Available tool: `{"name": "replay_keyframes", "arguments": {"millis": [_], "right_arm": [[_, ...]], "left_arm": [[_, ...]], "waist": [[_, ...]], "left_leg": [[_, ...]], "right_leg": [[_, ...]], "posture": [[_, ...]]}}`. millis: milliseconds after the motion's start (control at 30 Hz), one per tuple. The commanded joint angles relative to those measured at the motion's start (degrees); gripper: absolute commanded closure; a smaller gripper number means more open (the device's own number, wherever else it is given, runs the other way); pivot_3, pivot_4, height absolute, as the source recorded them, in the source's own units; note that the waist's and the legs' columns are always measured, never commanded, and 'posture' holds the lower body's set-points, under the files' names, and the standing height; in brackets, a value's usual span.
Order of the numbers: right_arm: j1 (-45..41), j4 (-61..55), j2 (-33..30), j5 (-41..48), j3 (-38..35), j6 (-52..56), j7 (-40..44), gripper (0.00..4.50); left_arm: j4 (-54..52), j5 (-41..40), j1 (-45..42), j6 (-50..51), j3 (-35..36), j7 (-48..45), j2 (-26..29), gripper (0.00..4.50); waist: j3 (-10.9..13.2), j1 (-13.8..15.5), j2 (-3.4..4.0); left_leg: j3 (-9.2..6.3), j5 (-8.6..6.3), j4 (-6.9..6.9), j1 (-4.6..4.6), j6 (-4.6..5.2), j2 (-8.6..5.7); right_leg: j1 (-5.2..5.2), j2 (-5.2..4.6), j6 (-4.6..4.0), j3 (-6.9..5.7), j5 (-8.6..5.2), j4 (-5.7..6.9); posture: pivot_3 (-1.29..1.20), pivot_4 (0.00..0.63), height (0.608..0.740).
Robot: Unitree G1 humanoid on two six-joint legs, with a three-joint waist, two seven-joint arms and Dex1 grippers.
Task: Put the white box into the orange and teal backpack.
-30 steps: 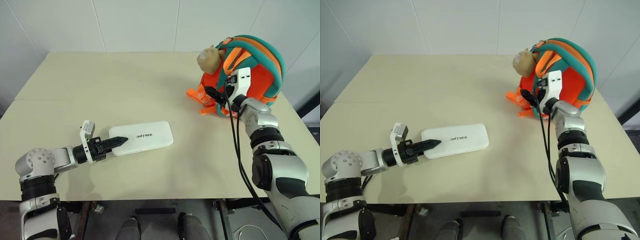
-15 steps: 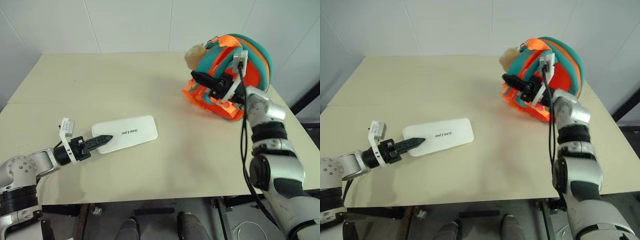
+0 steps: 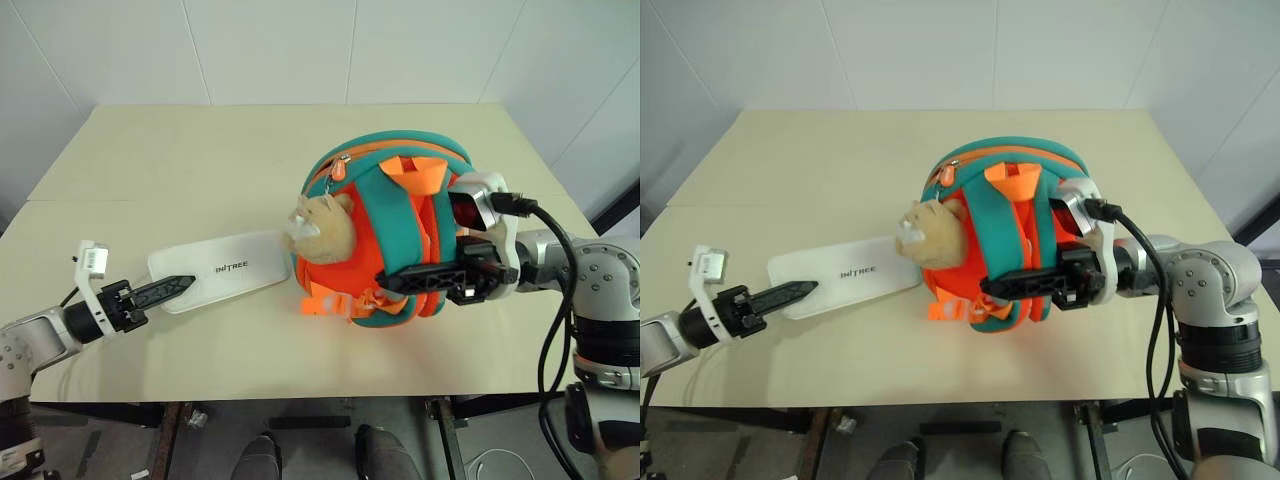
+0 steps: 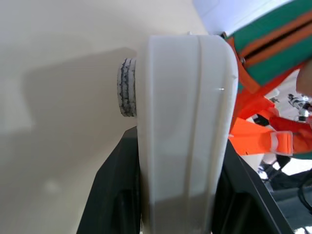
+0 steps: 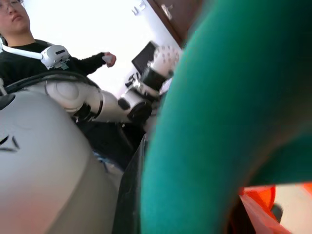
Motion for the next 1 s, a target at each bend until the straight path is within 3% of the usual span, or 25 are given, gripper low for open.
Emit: {"name": "replay_keyframes", "arguments": {"millis": [33,233,633,767,1000], "right_arm": [[0.5,-0.1,-0.6,-0.6,0.6,-2.4,0.5,4.48],[2.2,1.4,-0.5,-3.6,3.5,-6.3,1.1,4.48],[5.5,-0.6,0.7,-2.9,3.5,-7.5,-2.0,4.48],[5.6,-0.5,1.2,-3.2,3.5,-8.2,-2.8,4.48],[6.3,-0.7,2.0,-3.5,3.8,-9.4,-3.6,4.48]], "left_arm": [[-7.4,-8.2,-1.2,-0.3,5.4,-1.0,0.3,3.25],[-13.9,-11.3,-3.6,-5.2,4.7,1.7,-0.9,3.25],[-12.8,-3.3,-7.8,-17.2,-8.3,-7.3,1.6,3.25],[-10.3,5.1,-10.1,-25.6,-15.4,-16.3,6.5,3.25],[-1.4,13.7,-17.1,-36.6,-21.4,-24.6,9.0,3.25]], "waist": [[0.0,0.4,-0.01],[0.0,0.9,-0.02],[0.0,0.9,-0.03],[0.0,1.0,-0.03],[0.0,0.9,-0.03]], "left_leg": [[0.03,-0.04,0.04,-0.02,0.05,0.0],[0.07,-0.06,0.05,-0.01,0.08,0.0],[0.08,-0.09,0.11,-0.02,0.11,-0.01],[0.09,-0.09,0.12,-0.03,0.11,-0.01],[0.11,-0.13,0.1,-0.04,0.16,-0.01]], "right_leg": [[-0.01,0.0,0.0,0.03,0.0,-0.01],[-0.02,0.02,0.24,0.09,0.13,0.01],[0.01,0.04,0.35,0.11,0.19,0.01],[0.01,0.04,0.21,0.1,0.11,-0.02],[0.0,0.04,0.27,0.11,0.14,-0.03]], "posture": [[0.0,0.15,0.74],[0.0,0.15,0.74],[0.0,0.15,0.74],[0.0,0.15,0.74],[0.0,0.15,0.74]]}}
